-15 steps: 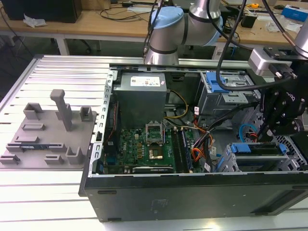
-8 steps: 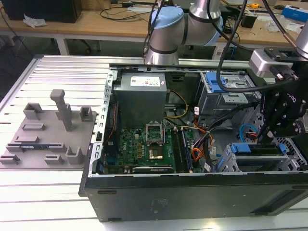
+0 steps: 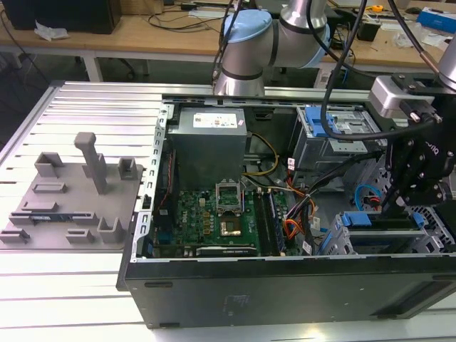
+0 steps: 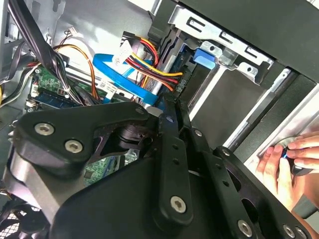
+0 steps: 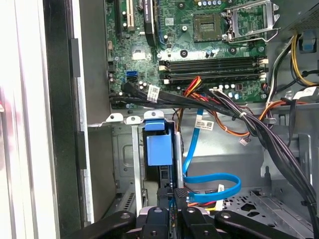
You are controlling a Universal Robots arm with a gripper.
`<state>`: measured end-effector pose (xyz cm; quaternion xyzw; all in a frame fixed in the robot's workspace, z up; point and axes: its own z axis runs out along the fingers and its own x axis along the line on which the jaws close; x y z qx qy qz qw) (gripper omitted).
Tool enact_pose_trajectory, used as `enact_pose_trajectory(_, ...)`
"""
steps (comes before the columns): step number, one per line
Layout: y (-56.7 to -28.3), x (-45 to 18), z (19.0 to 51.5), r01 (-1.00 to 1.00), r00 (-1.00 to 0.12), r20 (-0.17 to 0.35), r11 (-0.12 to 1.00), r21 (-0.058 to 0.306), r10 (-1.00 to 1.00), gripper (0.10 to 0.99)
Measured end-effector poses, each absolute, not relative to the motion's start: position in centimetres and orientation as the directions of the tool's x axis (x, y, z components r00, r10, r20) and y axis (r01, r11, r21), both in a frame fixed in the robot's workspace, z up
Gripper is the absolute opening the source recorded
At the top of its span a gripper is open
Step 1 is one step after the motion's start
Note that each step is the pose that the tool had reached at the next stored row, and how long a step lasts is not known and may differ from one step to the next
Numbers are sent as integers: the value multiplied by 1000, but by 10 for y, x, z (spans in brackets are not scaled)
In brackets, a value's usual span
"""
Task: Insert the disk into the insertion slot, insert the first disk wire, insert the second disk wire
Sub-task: 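Insert the second disk wire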
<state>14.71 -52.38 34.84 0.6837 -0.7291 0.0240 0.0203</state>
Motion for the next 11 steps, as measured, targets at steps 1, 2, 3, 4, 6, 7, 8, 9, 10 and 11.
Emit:
enact_pose_trajectory(1,-524,147,348,-998,-64,63,64,-7,-996,161)
enact_pose_trajectory(2,-524,147,348,-998,-64,63,64,-7,-996,161)
enact_pose_trajectory(3,-524,147,348,-998,-64,63,64,-7,-996,161)
enact_pose_trajectory(4,-524,147,347,-998,-64,62,64,-7,-996,161)
enact_pose_trajectory(6,-524,147,346,-998,-64,62,64,-7,-996,161)
enact_pose_trajectory(7,-524,147,346,-998,-64,62,64,-7,-996,161)
enact_pose_trajectory(8,-524,147,345,-998,-64,62,64,-7,-996,161)
enact_pose_trajectory(9,-524,147,345,-998,-64,63,64,-7,-996,161)
enact_pose_trajectory(10,-524,147,344,-998,-64,63,64,-7,-996,161)
enact_pose_trajectory(11,-524,147,344,-998,-65,63,64,-7,-996,161)
